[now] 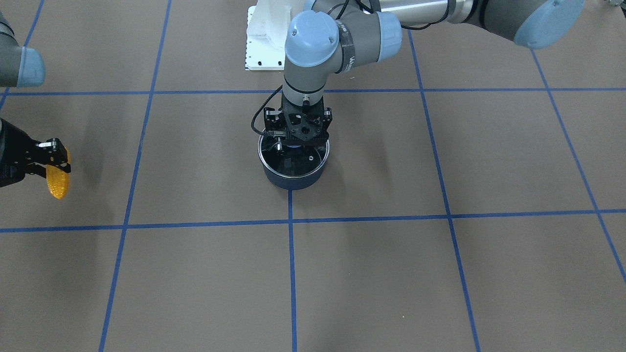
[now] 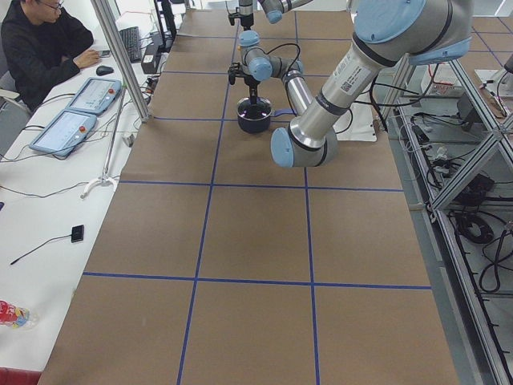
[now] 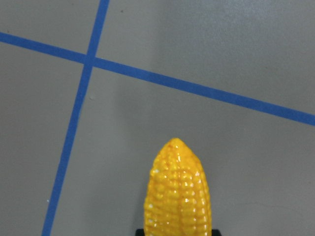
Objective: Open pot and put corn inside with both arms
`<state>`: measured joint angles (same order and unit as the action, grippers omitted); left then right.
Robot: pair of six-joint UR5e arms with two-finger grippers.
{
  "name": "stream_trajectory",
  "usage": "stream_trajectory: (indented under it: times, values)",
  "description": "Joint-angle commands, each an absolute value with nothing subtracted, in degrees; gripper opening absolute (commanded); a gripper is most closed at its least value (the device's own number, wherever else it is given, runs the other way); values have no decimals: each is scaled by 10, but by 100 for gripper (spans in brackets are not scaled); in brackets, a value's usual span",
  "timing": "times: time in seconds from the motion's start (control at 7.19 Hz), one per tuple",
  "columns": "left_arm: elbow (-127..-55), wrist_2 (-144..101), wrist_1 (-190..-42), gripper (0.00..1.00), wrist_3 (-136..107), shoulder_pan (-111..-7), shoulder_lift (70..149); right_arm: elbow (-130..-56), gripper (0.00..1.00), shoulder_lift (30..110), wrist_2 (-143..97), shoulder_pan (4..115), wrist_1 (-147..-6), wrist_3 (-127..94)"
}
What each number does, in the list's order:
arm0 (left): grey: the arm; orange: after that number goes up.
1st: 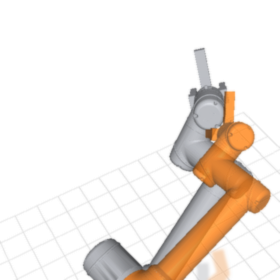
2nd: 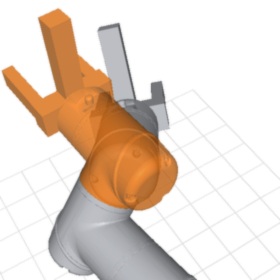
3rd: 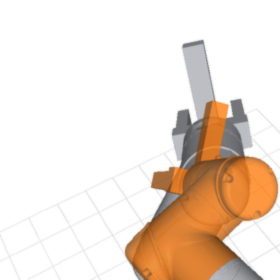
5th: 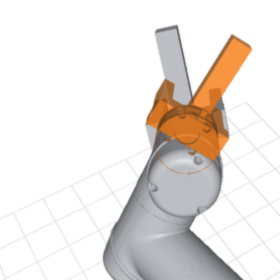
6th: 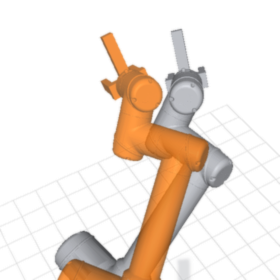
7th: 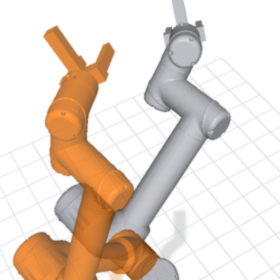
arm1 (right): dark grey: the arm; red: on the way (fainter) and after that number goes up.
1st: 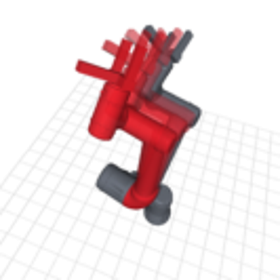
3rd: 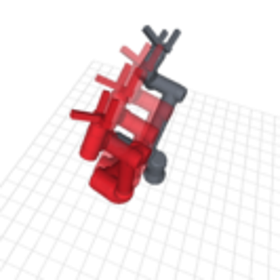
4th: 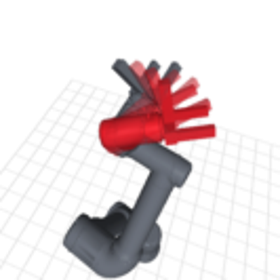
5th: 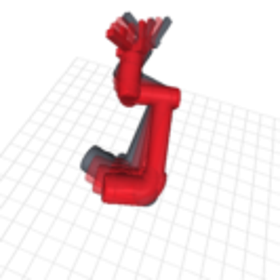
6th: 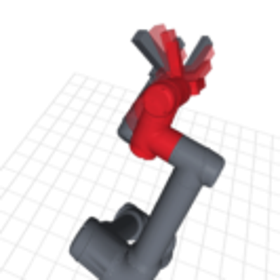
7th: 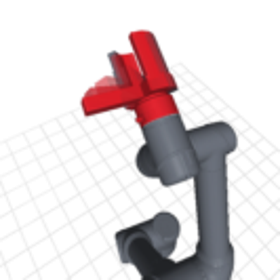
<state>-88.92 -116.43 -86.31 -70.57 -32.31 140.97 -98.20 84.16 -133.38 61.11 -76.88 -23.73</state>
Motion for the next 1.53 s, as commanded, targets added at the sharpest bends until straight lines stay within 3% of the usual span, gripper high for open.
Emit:
stream_trajectory:
  times: [0.0, 0.7, 1.39]
  values:
    - [-891, -1167, -862, 60, -706, -323, 1409, -1015, 20, 813, -1335, 613, -839, -237]
    - [-931, -1171, -855, 59, -704, -363, 1407, -1019, 20, 688, -1334, 587, -942, -239]
    - [-996, -1216, -796, 59, -531, -493, 1344, -1007, 20, 554, -1320, 492, -974, -331]
